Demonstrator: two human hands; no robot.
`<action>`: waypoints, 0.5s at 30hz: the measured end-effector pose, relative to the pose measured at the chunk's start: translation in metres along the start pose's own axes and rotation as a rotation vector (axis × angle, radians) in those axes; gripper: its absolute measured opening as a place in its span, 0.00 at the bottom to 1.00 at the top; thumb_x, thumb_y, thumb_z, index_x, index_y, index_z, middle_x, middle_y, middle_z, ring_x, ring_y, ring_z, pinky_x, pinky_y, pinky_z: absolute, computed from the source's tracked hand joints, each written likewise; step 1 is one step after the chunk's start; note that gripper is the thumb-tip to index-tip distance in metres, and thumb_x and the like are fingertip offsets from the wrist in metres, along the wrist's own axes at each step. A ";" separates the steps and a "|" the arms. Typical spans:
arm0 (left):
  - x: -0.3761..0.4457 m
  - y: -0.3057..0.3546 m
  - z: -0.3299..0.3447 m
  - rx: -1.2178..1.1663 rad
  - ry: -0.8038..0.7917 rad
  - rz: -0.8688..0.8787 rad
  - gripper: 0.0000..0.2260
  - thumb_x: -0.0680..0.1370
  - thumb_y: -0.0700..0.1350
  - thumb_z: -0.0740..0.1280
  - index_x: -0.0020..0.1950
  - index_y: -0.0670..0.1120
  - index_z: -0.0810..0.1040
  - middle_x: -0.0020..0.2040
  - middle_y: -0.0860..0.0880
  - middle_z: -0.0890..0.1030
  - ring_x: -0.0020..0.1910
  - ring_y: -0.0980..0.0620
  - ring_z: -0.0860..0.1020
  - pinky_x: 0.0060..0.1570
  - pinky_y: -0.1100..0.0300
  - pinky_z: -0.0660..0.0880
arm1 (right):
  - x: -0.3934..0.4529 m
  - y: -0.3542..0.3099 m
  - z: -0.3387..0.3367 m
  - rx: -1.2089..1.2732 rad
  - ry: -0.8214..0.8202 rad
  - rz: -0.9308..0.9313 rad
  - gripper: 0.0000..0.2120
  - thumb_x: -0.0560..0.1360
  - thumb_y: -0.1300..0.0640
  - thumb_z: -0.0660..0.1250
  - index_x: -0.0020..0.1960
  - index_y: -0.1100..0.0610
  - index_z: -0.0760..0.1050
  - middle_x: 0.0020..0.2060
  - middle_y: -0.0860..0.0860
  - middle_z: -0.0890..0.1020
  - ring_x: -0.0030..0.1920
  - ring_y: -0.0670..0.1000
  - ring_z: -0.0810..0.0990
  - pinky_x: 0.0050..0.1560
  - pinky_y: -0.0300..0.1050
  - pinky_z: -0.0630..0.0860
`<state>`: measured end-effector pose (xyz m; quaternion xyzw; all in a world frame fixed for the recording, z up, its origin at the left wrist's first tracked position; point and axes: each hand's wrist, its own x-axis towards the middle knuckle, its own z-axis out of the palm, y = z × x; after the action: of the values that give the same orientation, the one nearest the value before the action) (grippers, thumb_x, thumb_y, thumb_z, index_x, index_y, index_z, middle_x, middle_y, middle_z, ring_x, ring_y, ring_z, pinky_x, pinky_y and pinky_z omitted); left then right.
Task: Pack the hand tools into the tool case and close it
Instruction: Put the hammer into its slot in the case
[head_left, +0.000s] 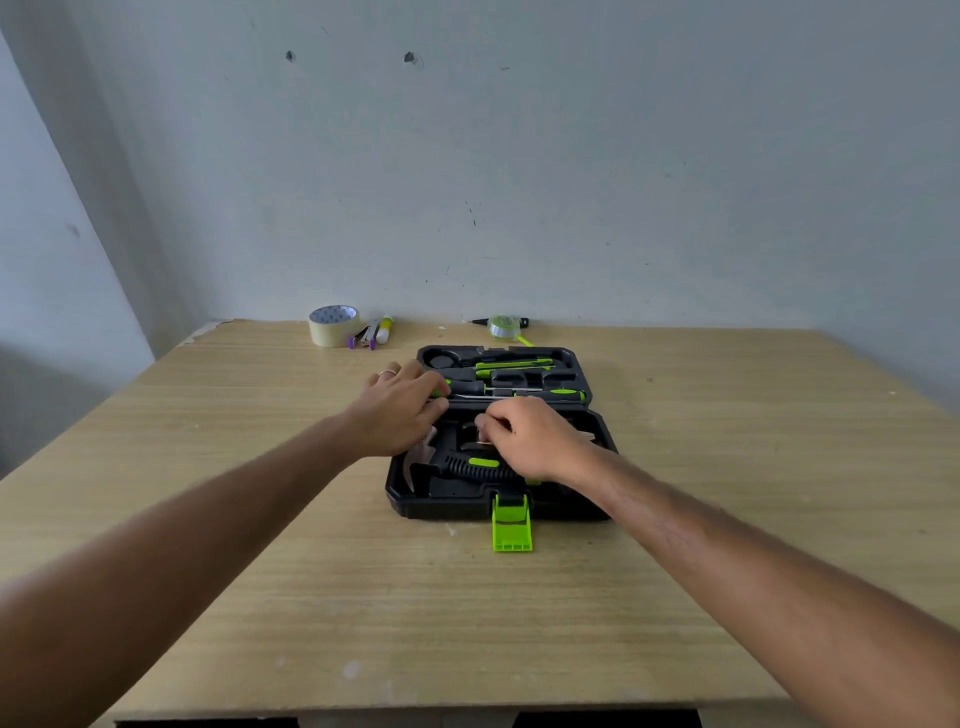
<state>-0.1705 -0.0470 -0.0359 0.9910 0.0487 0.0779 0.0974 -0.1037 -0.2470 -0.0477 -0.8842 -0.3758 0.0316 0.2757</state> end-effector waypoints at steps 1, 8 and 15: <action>0.000 0.001 0.005 0.003 -0.001 0.001 0.17 0.84 0.55 0.53 0.68 0.52 0.73 0.67 0.47 0.72 0.69 0.42 0.68 0.69 0.41 0.62 | 0.001 0.001 -0.001 0.000 -0.008 0.025 0.19 0.82 0.47 0.58 0.40 0.55 0.78 0.39 0.47 0.84 0.41 0.52 0.82 0.47 0.53 0.79; 0.002 0.011 0.026 -0.024 0.012 -0.084 0.18 0.85 0.57 0.52 0.70 0.53 0.71 0.71 0.48 0.71 0.73 0.41 0.65 0.71 0.38 0.58 | 0.000 0.007 -0.001 -0.142 0.020 0.109 0.14 0.84 0.55 0.52 0.47 0.56 0.74 0.48 0.54 0.80 0.53 0.59 0.73 0.48 0.53 0.67; 0.005 0.010 0.034 0.191 -0.071 -0.067 0.24 0.84 0.60 0.46 0.77 0.54 0.60 0.76 0.47 0.65 0.78 0.43 0.58 0.74 0.30 0.45 | 0.002 0.000 0.004 -0.307 -0.059 0.075 0.16 0.82 0.62 0.54 0.67 0.50 0.69 0.65 0.56 0.72 0.67 0.59 0.66 0.63 0.57 0.65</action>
<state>-0.1589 -0.0621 -0.0657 0.9957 0.0853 0.0345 0.0067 -0.1032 -0.2434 -0.0504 -0.9281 -0.3508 0.0102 0.1245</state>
